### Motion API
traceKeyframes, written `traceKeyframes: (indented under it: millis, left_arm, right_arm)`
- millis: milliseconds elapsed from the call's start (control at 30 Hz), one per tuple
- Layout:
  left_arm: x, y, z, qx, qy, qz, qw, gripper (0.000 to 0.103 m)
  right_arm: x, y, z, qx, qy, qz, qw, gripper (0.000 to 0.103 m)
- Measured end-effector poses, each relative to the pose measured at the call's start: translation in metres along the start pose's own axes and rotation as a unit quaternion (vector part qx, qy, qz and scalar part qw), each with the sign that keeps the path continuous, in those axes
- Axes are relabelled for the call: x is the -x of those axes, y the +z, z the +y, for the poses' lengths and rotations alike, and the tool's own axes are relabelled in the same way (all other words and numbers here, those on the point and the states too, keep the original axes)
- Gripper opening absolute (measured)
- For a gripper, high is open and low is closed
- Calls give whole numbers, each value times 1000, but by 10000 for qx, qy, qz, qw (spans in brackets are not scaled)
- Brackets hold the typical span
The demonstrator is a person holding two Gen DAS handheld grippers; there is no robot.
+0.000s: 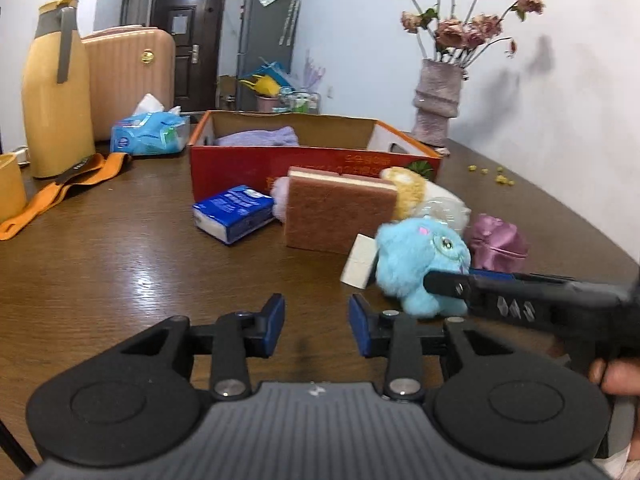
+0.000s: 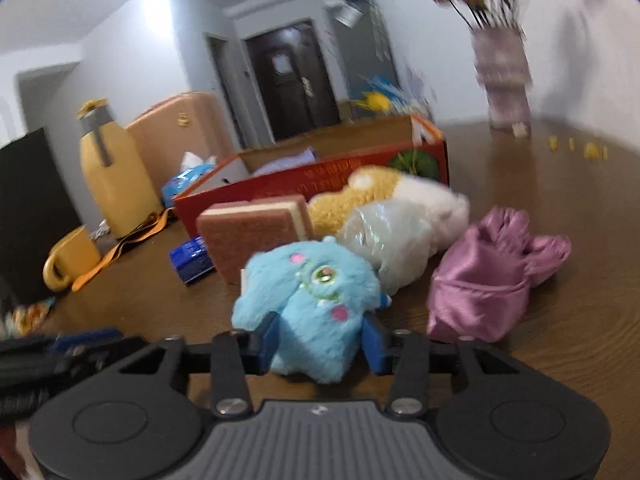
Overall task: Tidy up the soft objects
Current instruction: 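Grasp the light-blue plush toy with the left tool, then carry the blue plush with the left tool into the box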
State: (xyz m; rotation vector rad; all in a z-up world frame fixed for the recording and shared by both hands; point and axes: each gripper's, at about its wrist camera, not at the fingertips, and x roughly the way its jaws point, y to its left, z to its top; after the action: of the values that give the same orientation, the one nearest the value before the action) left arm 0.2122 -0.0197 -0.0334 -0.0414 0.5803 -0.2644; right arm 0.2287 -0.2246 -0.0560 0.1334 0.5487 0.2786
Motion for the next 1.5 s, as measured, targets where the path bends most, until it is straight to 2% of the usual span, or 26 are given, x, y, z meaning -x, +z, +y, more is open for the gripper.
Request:
traceKeyframes:
  millis: [67, 167, 200, 300, 400, 467, 500, 533, 567, 600, 800, 900, 1000, 1067, 1200, 1267, 1333, 1400, 1500]
  left_arm:
    - [4, -2, -3, -9, -220, -36, 9998, 42]
    - [1, -5, -9, 81, -623, 42, 9980, 45]
    - [-2, -5, -12, 123, -717, 118, 9973, 45]
    - [-10, -6, -17, 293, -899, 307, 9950, 45]
    - [-19, -7, -14, 556, -1101, 550, 9908, 45]
    - [-25, -7, -11, 743, -1186, 662, 9879, 44]
    - [-28, -7, -9, 828, -1221, 700, 9866, 43]
    - [-32, -7, -7, 920, -1277, 756, 9846, 35]
    - [-36, -8, -7, 1003, -1349, 826, 9823, 28]
    - [-39, -8, -5, 1105, -1463, 890, 9790, 28]
    - [-37, -6, -7, 1115, -1491, 892, 9784, 24]
    - [-26, 4, -10, 1093, -1608, 765, 9779, 24]
    - [-25, 35, -8, 1033, -1795, 493, 9771, 24]
    - [-40, 72, -8, 956, -1844, 389, 9774, 24]
    - [-91, 157, -11, 660, -1773, 95, 9819, 24]
    - [-138, 198, -5, 758, -1683, 189, 9826, 24]
    - [-191, 227, 5, 1131, -1610, 425, 9795, 24]
    - [-240, 246, 12, 1224, -1538, 610, 9786, 24]
    - [-305, 255, 22, 1548, -1363, 1018, 9732, 21]
  right_arm:
    - [16, -8, 4, 490, 335, 188, 9981, 42]
    - [33, -14, 5, 525, 527, 165, 9971, 49]
    - [37, -15, 3, 450, 548, 84, 9974, 56]
    - [41, -15, -5, 46, 557, -12, 9984, 57]
    - [41, -15, -21, -556, 751, -46, 9956, 57]
    - [33, -15, -30, -840, 828, 37, 9930, 56]
    - [27, -16, -33, -935, 850, 97, 9919, 48]
    - [23, -17, -36, -1060, 904, 168, 9901, 40]
    - [20, -19, -38, -1176, 1013, 184, 9877, 38]
    - [17, -20, -40, -1306, 1105, 214, 9850, 35]
    - [20, -20, -42, -1403, 1152, 214, 9832, 32]
    - [33, -11, -40, -1274, 1166, 20, 9850, 32]
    - [37, 18, -45, -1224, 1250, -330, 9840, 32]
    - [28, 53, -50, -1072, 1185, -465, 9860, 32]
    - [-19, 148, -63, -571, 945, -611, 9920, 32]
    - [-62, 196, -75, -431, 844, -405, 9947, 32]
    - [-117, 237, -91, -406, 733, -59, 9965, 32]
    - [-166, 263, -106, -368, 586, 270, 9972, 32]
    - [-232, 283, -126, -560, 390, 808, 9944, 32]
